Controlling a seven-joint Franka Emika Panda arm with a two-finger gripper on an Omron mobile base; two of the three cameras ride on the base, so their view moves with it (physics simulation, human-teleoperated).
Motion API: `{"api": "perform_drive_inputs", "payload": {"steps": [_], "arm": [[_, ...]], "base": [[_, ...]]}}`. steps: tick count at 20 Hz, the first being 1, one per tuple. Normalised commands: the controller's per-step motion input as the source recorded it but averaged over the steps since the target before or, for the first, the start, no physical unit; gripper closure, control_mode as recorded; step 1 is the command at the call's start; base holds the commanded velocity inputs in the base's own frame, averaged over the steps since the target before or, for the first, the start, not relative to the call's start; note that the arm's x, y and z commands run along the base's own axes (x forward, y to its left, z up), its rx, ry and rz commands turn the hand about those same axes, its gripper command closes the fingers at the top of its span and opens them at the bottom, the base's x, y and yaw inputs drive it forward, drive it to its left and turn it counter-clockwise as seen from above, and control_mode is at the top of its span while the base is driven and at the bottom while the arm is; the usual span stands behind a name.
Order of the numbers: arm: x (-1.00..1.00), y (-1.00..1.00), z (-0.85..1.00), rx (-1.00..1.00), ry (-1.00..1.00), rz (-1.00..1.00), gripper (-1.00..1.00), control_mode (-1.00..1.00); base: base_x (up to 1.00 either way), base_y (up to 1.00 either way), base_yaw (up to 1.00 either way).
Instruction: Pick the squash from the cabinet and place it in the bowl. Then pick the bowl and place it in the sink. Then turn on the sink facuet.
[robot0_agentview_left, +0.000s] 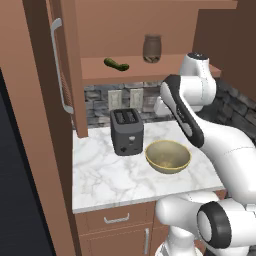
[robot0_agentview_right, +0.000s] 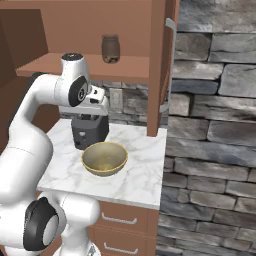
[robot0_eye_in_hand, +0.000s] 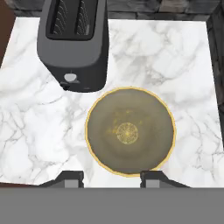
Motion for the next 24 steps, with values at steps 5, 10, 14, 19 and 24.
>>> {"api": "perform_drive_inputs", "payload": {"steps": [5, 10, 14, 19, 24], "arm": [[-0.15, 0.25, 0.17, -0.05, -0.18, 0.04, -1.00, -1.00], [-0.01, 0.58, 0.81, -0.05, -0.42, 0.27, -1.00, -1.00], [0.24, 0.76, 0.74, -0.01, -0.12, 0.11, -1.00, -1.00], [0.03, 0.50, 0.53, 0.01, -0.06, 0.04, -1.00, -1.00], [0.15, 0.05, 0.40, 0.00, -0.15, 0.00, -1.00, -1.00]], "base": [[0.00, 0.00, 0.00], [0.00, 0.00, 0.00], [0.00, 0.00, 0.00], [0.00, 0.00, 0.00], [0.00, 0.00, 0.00]]}}
